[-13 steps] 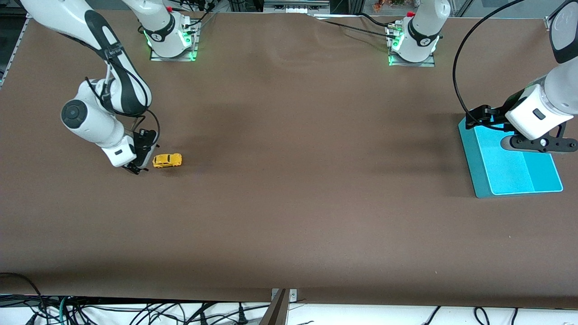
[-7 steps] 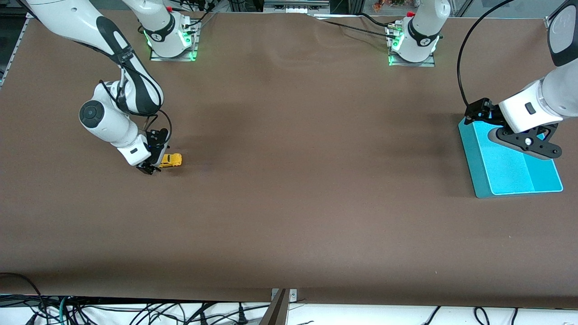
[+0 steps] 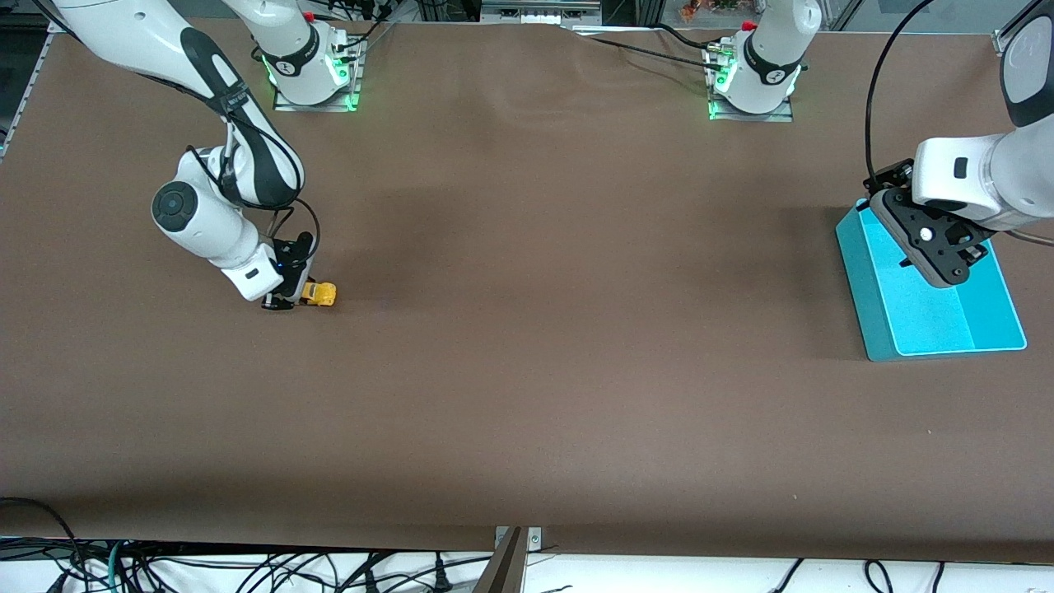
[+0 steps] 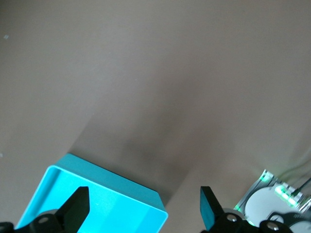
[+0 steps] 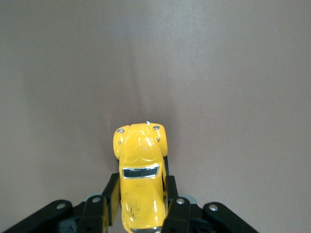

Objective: Wind and store yellow beetle car
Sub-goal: 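Grasp the yellow car with the right gripper while the left gripper lowers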

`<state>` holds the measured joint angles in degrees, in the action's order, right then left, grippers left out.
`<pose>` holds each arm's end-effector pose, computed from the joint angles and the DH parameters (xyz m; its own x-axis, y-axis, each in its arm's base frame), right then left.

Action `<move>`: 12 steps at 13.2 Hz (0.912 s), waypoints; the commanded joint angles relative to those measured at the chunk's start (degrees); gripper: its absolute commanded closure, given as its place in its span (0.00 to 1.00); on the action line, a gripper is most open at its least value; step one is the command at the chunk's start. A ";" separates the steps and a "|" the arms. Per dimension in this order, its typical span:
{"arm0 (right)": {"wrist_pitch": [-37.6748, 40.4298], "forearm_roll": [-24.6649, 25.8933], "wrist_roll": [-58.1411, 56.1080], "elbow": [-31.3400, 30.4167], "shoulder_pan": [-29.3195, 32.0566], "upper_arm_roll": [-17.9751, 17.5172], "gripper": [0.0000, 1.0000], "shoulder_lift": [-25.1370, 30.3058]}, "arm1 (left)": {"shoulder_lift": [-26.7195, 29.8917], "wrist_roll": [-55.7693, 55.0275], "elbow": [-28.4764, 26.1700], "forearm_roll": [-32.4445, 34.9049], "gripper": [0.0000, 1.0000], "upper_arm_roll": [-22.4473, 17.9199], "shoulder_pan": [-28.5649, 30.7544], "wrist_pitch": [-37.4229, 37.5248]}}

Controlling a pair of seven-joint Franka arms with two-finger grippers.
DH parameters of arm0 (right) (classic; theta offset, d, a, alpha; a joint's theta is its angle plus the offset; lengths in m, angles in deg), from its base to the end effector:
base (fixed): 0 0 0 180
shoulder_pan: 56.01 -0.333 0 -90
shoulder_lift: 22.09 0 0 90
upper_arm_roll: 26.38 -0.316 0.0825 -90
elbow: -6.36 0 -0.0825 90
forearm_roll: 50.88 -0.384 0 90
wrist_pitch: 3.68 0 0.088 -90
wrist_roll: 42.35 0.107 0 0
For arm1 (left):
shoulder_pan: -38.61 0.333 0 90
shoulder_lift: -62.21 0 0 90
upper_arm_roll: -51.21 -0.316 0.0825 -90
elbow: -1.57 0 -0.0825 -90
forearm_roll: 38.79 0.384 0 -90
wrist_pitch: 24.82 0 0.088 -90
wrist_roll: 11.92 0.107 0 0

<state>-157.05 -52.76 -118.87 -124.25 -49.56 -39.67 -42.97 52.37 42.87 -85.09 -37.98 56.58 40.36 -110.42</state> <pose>0.5342 0.0659 0.2019 0.1590 0.9818 0.1041 0.9868 -0.1614 0.0151 0.5914 -0.0316 0.5474 0.5133 -0.8515 -0.1070 -0.8373 -0.5243 0.1550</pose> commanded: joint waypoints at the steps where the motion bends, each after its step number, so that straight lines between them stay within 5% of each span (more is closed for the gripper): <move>1: -1.14 0.82 -0.30 -0.87 0.40 -3.22 1.00 0.75 | -1.06 8.82 0.53 -0.20 0.00 0.16 0.36 0.08; 12: -4.48 4.69 -9.95 -1.13 8.04 -3.07 1.00 -3.46 | -2.82 23.35 0.53 0.94 0.00 0.52 -0.61 -0.27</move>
<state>-159.13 -48.87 -125.51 -124.68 -44.22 -42.91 -43.51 49.98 64.80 -85.10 -37.33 56.84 40.13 -110.52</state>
